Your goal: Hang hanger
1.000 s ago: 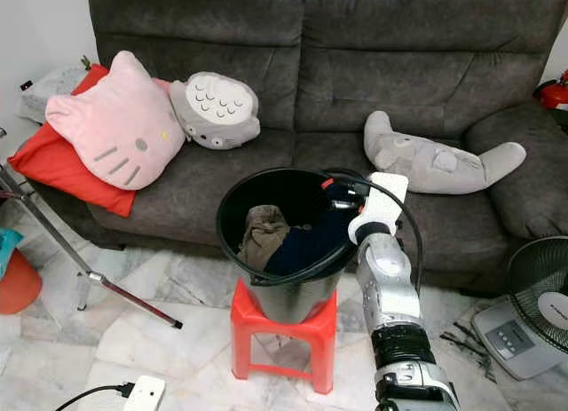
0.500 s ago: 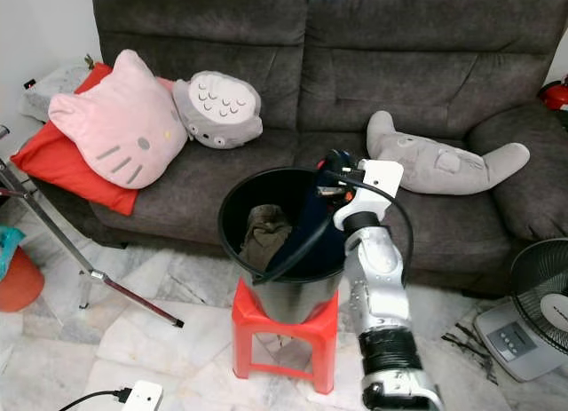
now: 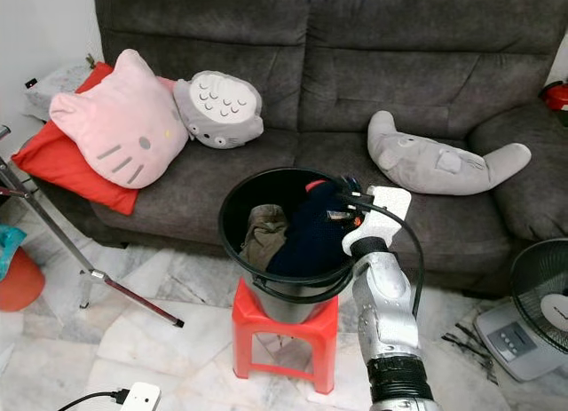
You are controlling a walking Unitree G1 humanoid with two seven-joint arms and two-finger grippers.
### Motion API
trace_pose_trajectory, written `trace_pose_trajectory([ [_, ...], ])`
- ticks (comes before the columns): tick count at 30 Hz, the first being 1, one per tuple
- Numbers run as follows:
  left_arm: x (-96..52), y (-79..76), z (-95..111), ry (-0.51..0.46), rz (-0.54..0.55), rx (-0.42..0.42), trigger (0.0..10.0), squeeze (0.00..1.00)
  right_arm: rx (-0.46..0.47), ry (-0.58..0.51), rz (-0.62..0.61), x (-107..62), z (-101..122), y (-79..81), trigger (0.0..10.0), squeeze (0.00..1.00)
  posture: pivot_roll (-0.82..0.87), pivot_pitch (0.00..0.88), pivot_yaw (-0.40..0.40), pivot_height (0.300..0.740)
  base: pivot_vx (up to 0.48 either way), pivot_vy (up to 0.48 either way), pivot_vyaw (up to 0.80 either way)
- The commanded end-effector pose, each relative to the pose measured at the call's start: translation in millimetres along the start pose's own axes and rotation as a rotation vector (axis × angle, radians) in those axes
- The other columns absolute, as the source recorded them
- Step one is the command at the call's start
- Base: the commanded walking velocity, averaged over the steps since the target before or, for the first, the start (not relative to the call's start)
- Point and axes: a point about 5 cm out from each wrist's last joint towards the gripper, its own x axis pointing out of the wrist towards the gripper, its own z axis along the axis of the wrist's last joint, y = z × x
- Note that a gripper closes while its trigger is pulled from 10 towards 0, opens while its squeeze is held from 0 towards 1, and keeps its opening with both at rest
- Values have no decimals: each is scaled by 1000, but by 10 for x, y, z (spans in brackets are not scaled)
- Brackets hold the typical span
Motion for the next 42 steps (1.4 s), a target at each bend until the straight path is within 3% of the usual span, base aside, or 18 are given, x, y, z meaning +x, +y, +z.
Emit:
trace_pose_trajectory([
  [1, -9, 14, -50, 24, 3, 9, 10000, 0, -34, -70, 50, 20, 166, 94, 0, 0, -75, 0, 28, 740, 0, 0, 0],
  [3, -8, 14, -45, 22, 4, 9, 10000, 0, -122, -55, 110, -23, 181, 193, 0, 0, -76, 0, 29, 740, 0, 0, 0],
  [11, -5, 13, -33, 20, 1, 12, 10000, 0, -155, -35, 195, -220, 230, 339, 0, 0, -81, 0, 29, 740, 0, 0, 0],
  [16, -2, 11, -12, 12, -2, 12, 10000, 0, -202, 6, 333, -419, 324, 483, 0, 0, -90, 0, 27, 740, 0, 0, 0],
  [23, -17, 60, -44, 17, 3, 14, 10000, 0, -129, 43, 358, -664, 417, 418, 0, 0, -103, 0, 32, 740, 0, 0, 0],
  [27, -25, 106, -43, 19, 5, 16, 10000, 0, -142, 135, 561, -891, 385, 539, 0, 0, -113, 0, 36, 740, 0, 0, 0],
  [29, -24, 107, -39, 18, 4, 17, 10000, 0, -149, 146, 593, -921, 384, 559, 0, 0, -113, 0, 36, 740, 0, 0, 0],
  [31, -6, 88, 30, 5, 0, 17, 10000, 0, -140, 207, 728, -1024, 370, 624, 0, 0, -113, 0, 36, 740, 0, 0, 0],
  [33, 0, 79, 52, 1, 0, 20, 10000, 0, -139, 250, 786, -1078, 343, 640, 0, 0, -113, 0, 36, 740, 0, 0, 0],
  [36, 1, 81, 56, 1, 1, 19, 10000, 0, -171, 290, 724, -1076, 280, 512, 0, 0, -113, 0, 32, 740, 0, 0, 0],
  [42, 1, 55, 28, 10, 4, 19, 10000, 0, -188, 450, 394, -1016, -69, 82, 0, 0, -117, 0, 32, 740, 0, 0, 0],
])
